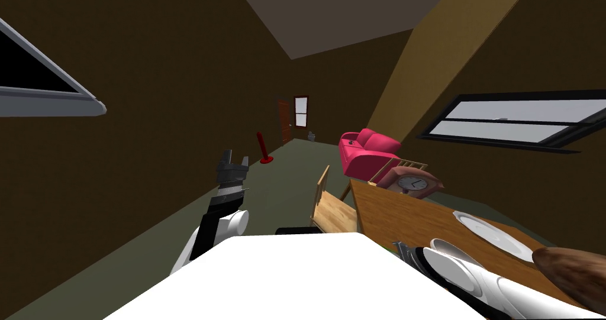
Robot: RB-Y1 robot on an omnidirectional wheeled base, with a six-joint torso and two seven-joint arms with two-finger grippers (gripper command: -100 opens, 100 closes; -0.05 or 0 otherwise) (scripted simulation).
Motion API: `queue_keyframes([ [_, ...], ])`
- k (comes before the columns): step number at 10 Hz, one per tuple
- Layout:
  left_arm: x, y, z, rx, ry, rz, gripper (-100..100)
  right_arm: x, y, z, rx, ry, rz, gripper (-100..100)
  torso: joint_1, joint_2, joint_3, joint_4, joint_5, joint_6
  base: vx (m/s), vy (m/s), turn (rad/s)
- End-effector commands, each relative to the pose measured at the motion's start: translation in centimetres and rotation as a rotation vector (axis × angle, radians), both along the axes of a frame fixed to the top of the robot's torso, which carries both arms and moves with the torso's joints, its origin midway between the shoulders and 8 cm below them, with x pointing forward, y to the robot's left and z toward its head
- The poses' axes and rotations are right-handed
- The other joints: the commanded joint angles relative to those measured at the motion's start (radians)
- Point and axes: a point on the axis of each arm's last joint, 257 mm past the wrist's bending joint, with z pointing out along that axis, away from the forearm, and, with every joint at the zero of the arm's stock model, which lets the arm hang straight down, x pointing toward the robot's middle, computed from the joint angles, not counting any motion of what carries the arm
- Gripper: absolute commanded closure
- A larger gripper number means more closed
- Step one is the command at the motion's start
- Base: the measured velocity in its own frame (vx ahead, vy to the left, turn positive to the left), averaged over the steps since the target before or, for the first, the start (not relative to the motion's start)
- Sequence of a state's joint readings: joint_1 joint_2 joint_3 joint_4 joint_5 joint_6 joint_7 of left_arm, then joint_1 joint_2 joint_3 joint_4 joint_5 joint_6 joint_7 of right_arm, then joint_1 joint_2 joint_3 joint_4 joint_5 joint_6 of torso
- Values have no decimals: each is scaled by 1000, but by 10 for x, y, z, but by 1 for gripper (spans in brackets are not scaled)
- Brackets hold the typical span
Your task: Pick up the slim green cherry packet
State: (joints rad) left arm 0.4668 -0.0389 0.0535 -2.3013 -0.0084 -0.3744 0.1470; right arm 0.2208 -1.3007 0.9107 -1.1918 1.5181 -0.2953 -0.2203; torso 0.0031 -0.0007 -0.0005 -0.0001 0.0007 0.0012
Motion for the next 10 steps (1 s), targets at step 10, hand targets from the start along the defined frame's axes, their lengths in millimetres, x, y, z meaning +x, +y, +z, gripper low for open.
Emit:
queue_keyframes([
  [10,0,0,0,0,0,0,0,-3,-6,0,-12,0,-20,-100,-2,0,0,0,0,0,-2,3,14],
])
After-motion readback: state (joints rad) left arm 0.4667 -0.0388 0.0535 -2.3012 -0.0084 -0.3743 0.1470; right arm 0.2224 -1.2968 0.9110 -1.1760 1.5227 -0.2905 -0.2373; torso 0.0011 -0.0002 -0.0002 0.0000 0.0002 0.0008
